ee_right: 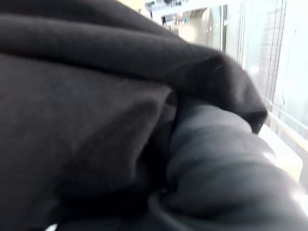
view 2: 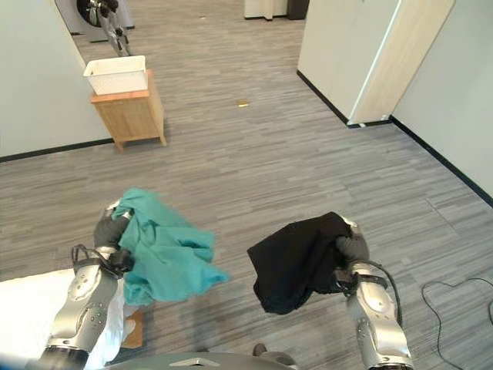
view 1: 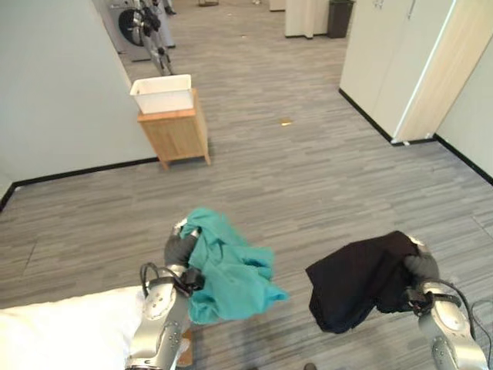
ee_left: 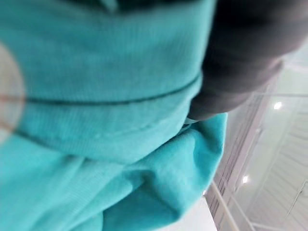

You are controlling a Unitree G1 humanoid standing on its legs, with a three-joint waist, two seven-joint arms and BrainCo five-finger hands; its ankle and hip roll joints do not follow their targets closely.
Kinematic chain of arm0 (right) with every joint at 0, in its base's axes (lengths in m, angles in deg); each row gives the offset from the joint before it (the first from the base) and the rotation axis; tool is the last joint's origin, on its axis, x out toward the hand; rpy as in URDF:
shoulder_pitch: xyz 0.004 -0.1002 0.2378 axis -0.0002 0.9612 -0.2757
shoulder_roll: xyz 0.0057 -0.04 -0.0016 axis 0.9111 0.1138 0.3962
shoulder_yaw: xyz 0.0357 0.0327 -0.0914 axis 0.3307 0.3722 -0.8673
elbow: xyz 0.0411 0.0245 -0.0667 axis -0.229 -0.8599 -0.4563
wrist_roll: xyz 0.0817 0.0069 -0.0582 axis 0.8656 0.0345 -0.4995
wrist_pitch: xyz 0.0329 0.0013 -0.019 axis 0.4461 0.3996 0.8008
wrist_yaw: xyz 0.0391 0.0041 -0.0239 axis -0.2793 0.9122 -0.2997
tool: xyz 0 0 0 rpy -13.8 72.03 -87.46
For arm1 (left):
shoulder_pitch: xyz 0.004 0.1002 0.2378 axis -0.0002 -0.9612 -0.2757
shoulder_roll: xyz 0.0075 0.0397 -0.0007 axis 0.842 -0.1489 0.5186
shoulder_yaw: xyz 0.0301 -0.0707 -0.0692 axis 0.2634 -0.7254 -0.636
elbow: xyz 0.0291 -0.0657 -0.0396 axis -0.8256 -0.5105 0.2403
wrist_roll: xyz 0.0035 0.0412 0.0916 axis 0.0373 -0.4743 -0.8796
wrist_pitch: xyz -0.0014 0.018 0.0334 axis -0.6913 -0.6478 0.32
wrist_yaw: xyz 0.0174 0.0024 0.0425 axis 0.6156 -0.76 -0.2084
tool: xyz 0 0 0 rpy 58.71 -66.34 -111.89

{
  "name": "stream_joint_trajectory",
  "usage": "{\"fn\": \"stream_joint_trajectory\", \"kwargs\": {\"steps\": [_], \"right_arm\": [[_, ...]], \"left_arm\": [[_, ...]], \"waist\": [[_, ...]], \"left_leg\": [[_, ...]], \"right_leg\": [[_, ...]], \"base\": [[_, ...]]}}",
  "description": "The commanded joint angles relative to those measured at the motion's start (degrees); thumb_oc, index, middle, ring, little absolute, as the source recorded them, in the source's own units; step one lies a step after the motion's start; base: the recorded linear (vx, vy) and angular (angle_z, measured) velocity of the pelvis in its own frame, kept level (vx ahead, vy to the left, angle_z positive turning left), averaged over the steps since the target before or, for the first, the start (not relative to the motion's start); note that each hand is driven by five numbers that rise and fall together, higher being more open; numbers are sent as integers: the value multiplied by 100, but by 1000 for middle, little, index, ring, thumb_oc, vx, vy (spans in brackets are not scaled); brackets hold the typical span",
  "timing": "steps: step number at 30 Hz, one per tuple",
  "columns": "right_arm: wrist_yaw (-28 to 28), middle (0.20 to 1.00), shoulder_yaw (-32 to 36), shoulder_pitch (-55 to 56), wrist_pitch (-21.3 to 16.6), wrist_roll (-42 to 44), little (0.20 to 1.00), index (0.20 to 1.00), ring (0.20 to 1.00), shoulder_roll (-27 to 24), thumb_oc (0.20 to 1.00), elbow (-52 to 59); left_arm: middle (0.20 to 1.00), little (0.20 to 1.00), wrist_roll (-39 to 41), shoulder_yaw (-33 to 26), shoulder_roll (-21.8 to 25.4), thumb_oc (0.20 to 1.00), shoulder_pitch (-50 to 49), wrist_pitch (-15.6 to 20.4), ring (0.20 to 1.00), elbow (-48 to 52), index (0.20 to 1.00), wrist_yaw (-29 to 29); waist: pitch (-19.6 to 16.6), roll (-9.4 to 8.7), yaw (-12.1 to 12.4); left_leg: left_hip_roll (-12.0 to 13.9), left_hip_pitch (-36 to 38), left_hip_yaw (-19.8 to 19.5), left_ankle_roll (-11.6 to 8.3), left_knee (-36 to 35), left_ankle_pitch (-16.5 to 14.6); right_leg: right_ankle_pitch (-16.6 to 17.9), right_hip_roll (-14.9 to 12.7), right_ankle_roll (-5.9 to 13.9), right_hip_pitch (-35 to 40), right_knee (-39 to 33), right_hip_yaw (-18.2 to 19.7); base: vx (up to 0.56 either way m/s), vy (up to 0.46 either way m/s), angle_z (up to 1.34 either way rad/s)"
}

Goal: Pick up bed clothes into laundry basket.

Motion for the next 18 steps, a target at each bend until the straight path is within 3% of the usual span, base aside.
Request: {"fn": "stream_joint_trajectory", "kwargs": {"steps": [1,10,18], "right_arm": [[85,200,246,-414,-555,-105,200,200,200,14,200,232],[-142,200,-223,-805,-468,-399,200,200,200,-111,200,351],[-88,200,-212,-953,-444,-500,200,200,200,-152,200,319]], "left_arm": [[200,200,-254,-277,346,200,340,508,200,284,200,-139],[200,200,-236,-861,293,200,-108,635,200,329,200,-298],[200,200,-253,-919,299,200,-128,627,200,248,200,-349]], "waist": [[-107,-86,159],[-91,-107,568],[-22,-116,616]], "left_leg": [[285,-119,226,-228,112,29],[155,-266,-60,-196,126,47],[6,-343,-6,-57,174,-70]], "right_leg": [[-390,-447,395,-249,523,-600],[-389,-574,414,-172,485,-857],[-344,-732,537,-274,554,-747]], "base": [[14,21,7],[8,29,18],[40,78,7]]}}
